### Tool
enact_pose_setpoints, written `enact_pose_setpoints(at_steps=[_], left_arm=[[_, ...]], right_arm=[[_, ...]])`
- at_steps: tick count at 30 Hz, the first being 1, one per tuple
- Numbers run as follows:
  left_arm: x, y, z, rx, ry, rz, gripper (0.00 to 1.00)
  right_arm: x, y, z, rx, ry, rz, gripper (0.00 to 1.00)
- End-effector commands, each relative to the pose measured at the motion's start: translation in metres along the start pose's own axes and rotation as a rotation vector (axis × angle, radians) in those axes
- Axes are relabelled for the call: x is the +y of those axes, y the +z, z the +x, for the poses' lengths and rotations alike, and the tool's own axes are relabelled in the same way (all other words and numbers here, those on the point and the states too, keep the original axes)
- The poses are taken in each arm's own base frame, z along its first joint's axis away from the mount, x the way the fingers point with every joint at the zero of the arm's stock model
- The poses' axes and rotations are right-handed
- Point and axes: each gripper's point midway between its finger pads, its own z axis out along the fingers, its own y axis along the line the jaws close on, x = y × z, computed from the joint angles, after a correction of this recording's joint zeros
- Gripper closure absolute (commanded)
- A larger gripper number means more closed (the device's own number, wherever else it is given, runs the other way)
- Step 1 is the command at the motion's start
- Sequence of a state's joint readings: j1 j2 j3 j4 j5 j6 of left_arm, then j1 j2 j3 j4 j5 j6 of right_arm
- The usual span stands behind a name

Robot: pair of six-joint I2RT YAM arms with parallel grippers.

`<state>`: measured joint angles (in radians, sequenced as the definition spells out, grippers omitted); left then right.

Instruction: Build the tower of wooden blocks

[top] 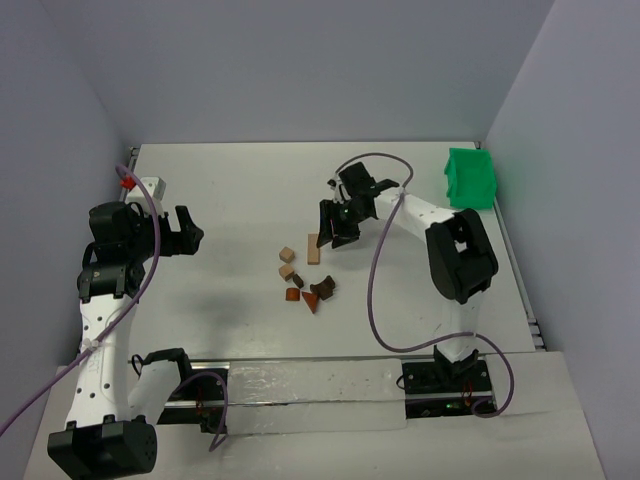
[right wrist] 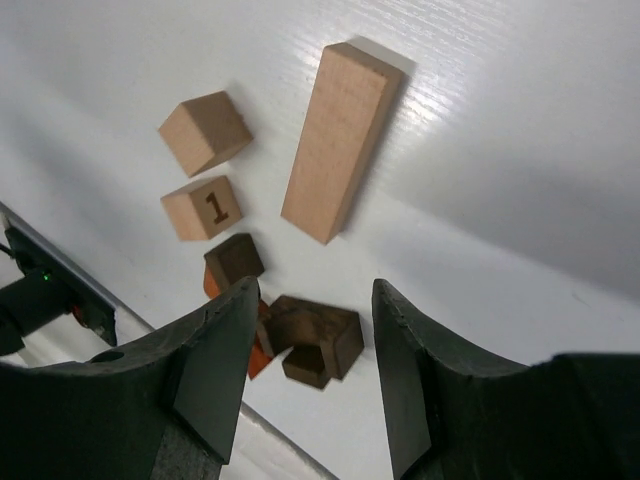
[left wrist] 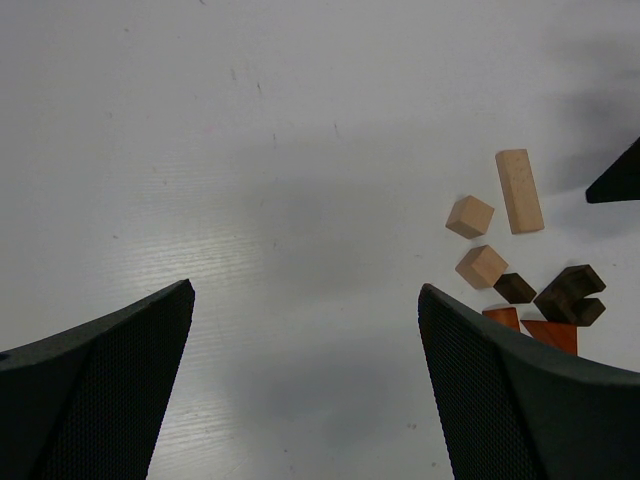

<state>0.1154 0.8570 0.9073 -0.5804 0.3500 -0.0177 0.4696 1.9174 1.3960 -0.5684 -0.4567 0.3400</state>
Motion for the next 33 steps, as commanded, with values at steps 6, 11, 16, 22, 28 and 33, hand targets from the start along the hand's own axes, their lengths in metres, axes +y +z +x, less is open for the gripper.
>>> enact_pose_setpoints(at_steps=[6, 11, 16, 22, 28, 33], left_arm=[[-0.004, 0.000, -0.005, -0.016, 0.026, 0.038, 0.01], [-0.008, 0.000, -0.005, -0.014, 0.055, 0.066, 0.01], [-0.017, 0.002, -0.002, -0.003, 0.081, 0.108, 0.01], [-0.034, 0.000, 0.002, 0.005, 0.103, 0.202, 0.01], [-0.038, -0.002, 0.002, 0.002, 0.104, 0.222, 0.01], [-0.034, -0.003, -0.001, -0.009, 0.096, 0.192, 0.01]], right_arm=[[0.033, -0.091, -0.013, -0.124, -0.345, -0.053, 0.41], [0.037, -0.108, -0.011, -0.146, -0.594, 0.054, 0.39], [0.063, -0.100, -0.006, -0.129, -0.789, 0.115, 0.36], [0.088, -0.067, -0.006, -0.041, -0.953, 0.137, 0.14], [0.103, -0.037, -0.027, -0.003, -0.947, 0.148, 0.16], [0.104, -0.010, -0.030, 0.045, -0.852, 0.150, 0.29]])
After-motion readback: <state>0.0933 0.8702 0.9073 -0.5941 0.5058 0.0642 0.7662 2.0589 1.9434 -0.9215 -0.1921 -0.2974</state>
